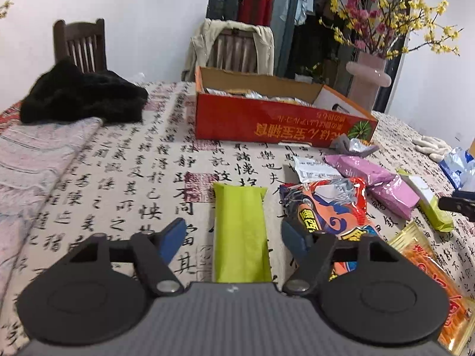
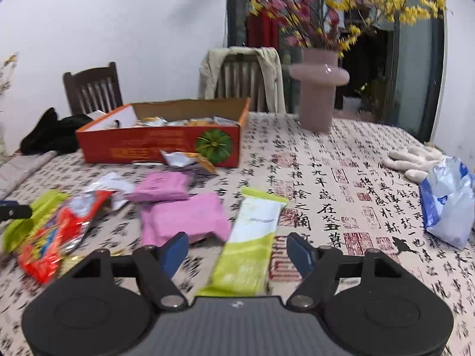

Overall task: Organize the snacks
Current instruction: 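Grasp a lime-green bar with the left gripper while the right gripper grasps a green-white packet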

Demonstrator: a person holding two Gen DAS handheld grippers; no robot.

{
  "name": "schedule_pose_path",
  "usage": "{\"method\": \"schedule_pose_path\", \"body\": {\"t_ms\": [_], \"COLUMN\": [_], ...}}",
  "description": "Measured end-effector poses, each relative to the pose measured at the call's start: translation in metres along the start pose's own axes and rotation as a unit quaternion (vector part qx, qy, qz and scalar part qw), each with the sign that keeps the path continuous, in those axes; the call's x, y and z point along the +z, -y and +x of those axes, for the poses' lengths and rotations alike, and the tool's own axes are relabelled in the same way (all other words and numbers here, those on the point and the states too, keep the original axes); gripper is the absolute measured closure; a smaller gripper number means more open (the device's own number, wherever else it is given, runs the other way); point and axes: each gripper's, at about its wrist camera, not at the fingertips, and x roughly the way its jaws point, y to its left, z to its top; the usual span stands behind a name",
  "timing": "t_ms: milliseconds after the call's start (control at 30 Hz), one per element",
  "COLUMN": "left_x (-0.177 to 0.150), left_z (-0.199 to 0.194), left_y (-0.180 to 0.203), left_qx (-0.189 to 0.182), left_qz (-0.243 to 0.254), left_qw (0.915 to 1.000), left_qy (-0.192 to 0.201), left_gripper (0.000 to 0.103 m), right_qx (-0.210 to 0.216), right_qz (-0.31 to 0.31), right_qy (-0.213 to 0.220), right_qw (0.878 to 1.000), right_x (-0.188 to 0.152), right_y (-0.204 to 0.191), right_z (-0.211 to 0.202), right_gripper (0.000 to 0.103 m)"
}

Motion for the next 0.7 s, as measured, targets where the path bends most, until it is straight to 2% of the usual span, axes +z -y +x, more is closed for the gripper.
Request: {"method": "schedule_pose_path", "body": {"t_ms": [100, 133, 233, 267, 300, 400, 700], "left_x": [0.002, 0.002, 0.002, 0.002, 0.002, 0.001, -0.002], "left_z": [0.012, 0.015, 0.019, 0.019, 0.019, 0.018, -0.017], "left_y": [0.000, 0.000, 0.001, 0.001, 0.001, 0.004, 0.010], "left_qx": [0.001, 0.001, 0.002, -0.001, -0.002, 0.005, 0.000], "left_qz": [-0.004, -0.007, -0.008, -0.010, -0.011, -0.012, -0.018], "left_qw": [0.9999, 0.9999, 0.9999, 0.9999, 0.9999, 0.9999, 0.9997], "left_qy": [-0.012, -0.016, -0.014, -0.013, -0.012, -0.010, 0.015], "left_gripper": [0.046, 0.051, 0.054, 0.061, 0.063, 0.065, 0.070], "right_qx": [-0.011, -0.013, -0.011, -0.011, -0.010, -0.008, -0.019], "right_qz": [-0.004, -0.003, -0.001, -0.001, -0.002, -0.001, -0.015], "right_qy": [-0.016, -0.022, -0.035, -0.039, -0.041, -0.039, -0.014], "right_qw": [1.000, 1.000, 0.999, 0.999, 0.999, 0.999, 1.000], "right_x": [0.003, 0.003, 0.003, 0.002, 0.002, 0.003, -0.011], "right_y": [0.004, 0.006, 0.009, 0.010, 0.010, 0.009, 0.003], "right_z": [0.023, 0.029, 0.042, 0.045, 0.046, 0.047, 0.004], "right_gripper": [0.048, 0.049, 0.050, 0.052, 0.056, 0.065, 0.067]}}
